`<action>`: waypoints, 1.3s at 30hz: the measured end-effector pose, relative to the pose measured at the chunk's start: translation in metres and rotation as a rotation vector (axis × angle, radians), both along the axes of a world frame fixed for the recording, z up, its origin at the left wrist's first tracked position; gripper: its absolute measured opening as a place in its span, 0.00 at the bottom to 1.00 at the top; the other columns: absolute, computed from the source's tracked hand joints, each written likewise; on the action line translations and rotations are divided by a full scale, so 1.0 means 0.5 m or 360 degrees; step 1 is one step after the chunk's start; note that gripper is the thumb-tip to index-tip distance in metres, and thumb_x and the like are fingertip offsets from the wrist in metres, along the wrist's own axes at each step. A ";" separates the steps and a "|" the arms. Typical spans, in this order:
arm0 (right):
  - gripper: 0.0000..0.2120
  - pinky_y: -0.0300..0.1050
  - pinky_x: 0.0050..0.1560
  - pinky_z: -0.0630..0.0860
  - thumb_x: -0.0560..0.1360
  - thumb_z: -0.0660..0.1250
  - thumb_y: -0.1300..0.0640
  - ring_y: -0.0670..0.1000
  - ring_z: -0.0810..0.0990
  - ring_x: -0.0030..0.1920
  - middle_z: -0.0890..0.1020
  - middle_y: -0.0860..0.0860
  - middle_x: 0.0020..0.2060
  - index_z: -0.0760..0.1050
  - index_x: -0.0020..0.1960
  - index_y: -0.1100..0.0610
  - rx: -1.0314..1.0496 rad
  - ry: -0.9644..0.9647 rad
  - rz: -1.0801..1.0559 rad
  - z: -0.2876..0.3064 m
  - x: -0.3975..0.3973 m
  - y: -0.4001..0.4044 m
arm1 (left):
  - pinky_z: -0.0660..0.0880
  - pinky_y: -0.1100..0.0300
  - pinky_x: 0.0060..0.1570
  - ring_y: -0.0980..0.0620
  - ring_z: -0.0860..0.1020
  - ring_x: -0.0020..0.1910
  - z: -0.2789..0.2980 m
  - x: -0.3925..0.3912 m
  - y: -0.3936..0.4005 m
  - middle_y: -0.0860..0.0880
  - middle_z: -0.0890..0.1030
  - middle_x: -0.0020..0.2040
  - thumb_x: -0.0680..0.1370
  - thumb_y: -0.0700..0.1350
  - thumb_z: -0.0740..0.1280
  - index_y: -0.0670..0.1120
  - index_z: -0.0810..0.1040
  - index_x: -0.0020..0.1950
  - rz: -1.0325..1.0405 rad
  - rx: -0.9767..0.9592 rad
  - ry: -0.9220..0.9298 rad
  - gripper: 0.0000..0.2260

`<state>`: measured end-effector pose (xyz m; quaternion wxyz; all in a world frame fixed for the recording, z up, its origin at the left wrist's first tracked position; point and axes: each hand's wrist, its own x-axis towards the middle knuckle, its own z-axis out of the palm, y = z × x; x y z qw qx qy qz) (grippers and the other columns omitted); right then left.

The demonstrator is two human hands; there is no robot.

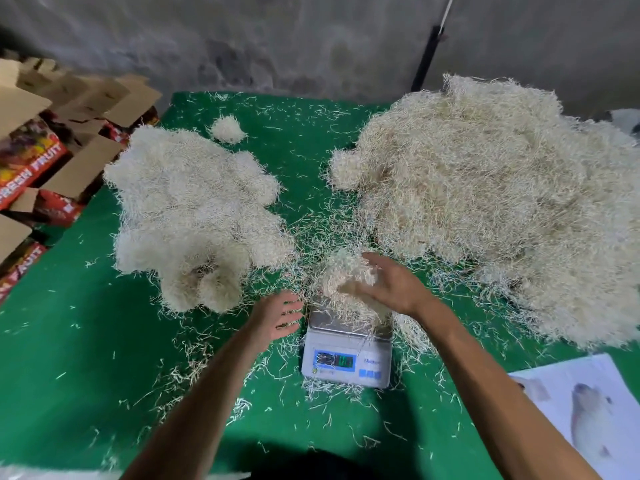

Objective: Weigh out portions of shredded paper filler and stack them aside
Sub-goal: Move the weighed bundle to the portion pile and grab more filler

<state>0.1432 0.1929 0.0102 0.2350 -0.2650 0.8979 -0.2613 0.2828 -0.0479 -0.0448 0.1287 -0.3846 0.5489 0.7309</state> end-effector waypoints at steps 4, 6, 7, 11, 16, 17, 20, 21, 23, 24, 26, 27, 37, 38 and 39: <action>0.37 0.56 0.63 0.79 0.76 0.56 0.24 0.51 0.80 0.62 0.80 0.50 0.67 0.74 0.72 0.50 -0.0544 0.0083 -0.0544 -0.007 0.008 0.035 | 0.77 0.45 0.62 0.42 0.80 0.61 -0.017 0.007 0.011 0.42 0.82 0.62 0.84 0.46 0.62 0.41 0.77 0.65 0.0147 0.0006 0.0036 0.14; 0.33 0.53 0.60 0.79 0.81 0.55 0.28 0.48 0.81 0.57 0.82 0.50 0.61 0.75 0.70 0.53 -0.0659 0.0052 -0.0734 -0.019 0.015 0.050 | 0.79 0.47 0.58 0.44 0.81 0.58 -0.026 0.009 0.015 0.43 0.83 0.60 0.83 0.46 0.63 0.42 0.78 0.63 0.0177 -0.0002 0.0059 0.12; 0.31 0.51 0.60 0.79 0.82 0.54 0.30 0.47 0.80 0.55 0.82 0.49 0.57 0.76 0.68 0.54 -0.0670 0.0037 -0.0786 -0.026 0.019 0.057 | 0.79 0.48 0.56 0.44 0.81 0.57 -0.032 0.009 0.017 0.44 0.83 0.59 0.83 0.45 0.63 0.43 0.78 0.62 0.0190 -0.0002 0.0061 0.11; 0.30 0.38 0.48 0.76 0.83 0.52 0.33 0.42 0.78 0.48 0.77 0.41 0.47 0.74 0.66 0.56 -0.0644 0.0077 -0.0896 -0.052 0.042 0.084 | 0.79 0.49 0.54 0.46 0.82 0.55 -0.048 0.007 0.022 0.45 0.83 0.58 0.83 0.46 0.63 0.44 0.78 0.59 0.0208 -0.0007 0.0073 0.09; 0.27 0.43 0.56 0.79 0.84 0.55 0.36 0.50 0.81 0.59 0.81 0.47 0.58 0.72 0.70 0.56 -0.0608 0.0009 -0.0917 -0.075 0.059 0.099 | 0.78 0.50 0.55 0.46 0.81 0.56 -0.057 0.005 0.027 0.45 0.82 0.58 0.84 0.46 0.61 0.44 0.78 0.60 0.0246 0.0035 0.0063 0.10; 0.28 0.48 0.60 0.79 0.84 0.56 0.37 0.51 0.81 0.60 0.81 0.50 0.61 0.72 0.71 0.57 -0.0604 -0.0002 -0.0907 -0.075 0.060 0.098 | 0.78 0.50 0.54 0.46 0.80 0.56 -0.058 0.006 0.029 0.45 0.82 0.58 0.84 0.46 0.62 0.43 0.77 0.60 0.0260 0.0062 0.0054 0.10; 0.28 0.50 0.63 0.78 0.84 0.57 0.38 0.51 0.80 0.60 0.80 0.53 0.64 0.71 0.72 0.58 -0.0603 -0.0029 -0.0913 -0.074 0.060 0.093 | 0.79 0.52 0.51 0.46 0.80 0.57 -0.062 0.008 0.033 0.46 0.82 0.58 0.84 0.47 0.62 0.43 0.77 0.62 0.0282 0.0129 0.0029 0.11; 0.28 0.48 0.62 0.77 0.84 0.57 0.37 0.51 0.79 0.60 0.80 0.53 0.64 0.71 0.72 0.58 -0.0605 -0.0028 -0.0919 -0.072 0.059 0.090 | 0.79 0.52 0.51 0.46 0.80 0.57 -0.064 0.008 0.033 0.46 0.82 0.58 0.84 0.47 0.62 0.43 0.78 0.62 0.0291 0.0149 0.0024 0.11; 0.30 0.46 0.59 0.75 0.83 0.56 0.35 0.49 0.79 0.59 0.79 0.51 0.63 0.70 0.72 0.58 -0.0599 -0.0021 -0.0921 -0.072 0.056 0.085 | 0.79 0.53 0.50 0.47 0.81 0.57 -0.068 0.010 0.031 0.46 0.83 0.58 0.83 0.47 0.62 0.44 0.78 0.61 0.0321 0.0192 0.0008 0.11; 0.30 0.46 0.59 0.75 0.83 0.56 0.35 0.47 0.79 0.57 0.79 0.50 0.62 0.70 0.72 0.57 -0.0597 -0.0019 -0.0917 -0.073 0.055 0.082 | 0.79 0.53 0.50 0.47 0.81 0.57 -0.070 0.010 0.030 0.46 0.83 0.58 0.83 0.48 0.63 0.44 0.79 0.60 0.0334 0.0205 0.0000 0.11; 0.31 0.49 0.61 0.77 0.82 0.56 0.33 0.41 0.79 0.52 0.79 0.47 0.59 0.71 0.71 0.56 -0.0587 -0.0020 -0.0904 -0.074 0.049 0.074 | 0.79 0.53 0.50 0.47 0.81 0.57 -0.073 0.011 0.026 0.46 0.83 0.58 0.83 0.48 0.64 0.44 0.79 0.61 0.0348 0.0219 -0.0016 0.11; 0.33 0.52 0.62 0.78 0.81 0.56 0.31 0.41 0.79 0.52 0.79 0.46 0.59 0.71 0.71 0.56 -0.0575 -0.0020 -0.0895 -0.075 0.047 0.069 | 0.79 0.53 0.50 0.47 0.81 0.57 -0.076 0.011 0.023 0.46 0.83 0.58 0.82 0.47 0.64 0.43 0.79 0.61 0.0364 0.0229 -0.0024 0.12; 0.58 0.71 0.56 0.78 0.64 0.38 0.11 0.70 0.66 0.75 0.61 0.60 0.79 0.52 0.82 0.47 0.0676 0.0479 -0.0374 -0.078 0.022 -0.128 | 0.79 0.52 0.49 0.46 0.81 0.57 -0.079 0.007 -0.013 0.46 0.83 0.58 0.82 0.47 0.65 0.43 0.79 0.61 0.0518 0.0309 -0.0006 0.11; 0.55 0.70 0.57 0.78 0.66 0.40 0.13 0.70 0.65 0.75 0.60 0.60 0.79 0.51 0.82 0.47 0.0783 0.0468 -0.0295 -0.094 0.028 -0.147 | 0.80 0.52 0.48 0.46 0.81 0.56 -0.076 0.005 -0.015 0.46 0.84 0.58 0.82 0.47 0.65 0.44 0.79 0.61 0.0534 0.0316 -0.0008 0.11; 0.51 0.69 0.58 0.79 0.69 0.42 0.15 0.69 0.65 0.75 0.60 0.61 0.79 0.52 0.81 0.48 0.0849 0.0474 -0.0227 -0.109 0.034 -0.163 | 0.80 0.52 0.48 0.46 0.82 0.56 -0.074 0.005 -0.017 0.46 0.84 0.58 0.82 0.46 0.65 0.44 0.80 0.60 0.0552 0.0322 -0.0009 0.10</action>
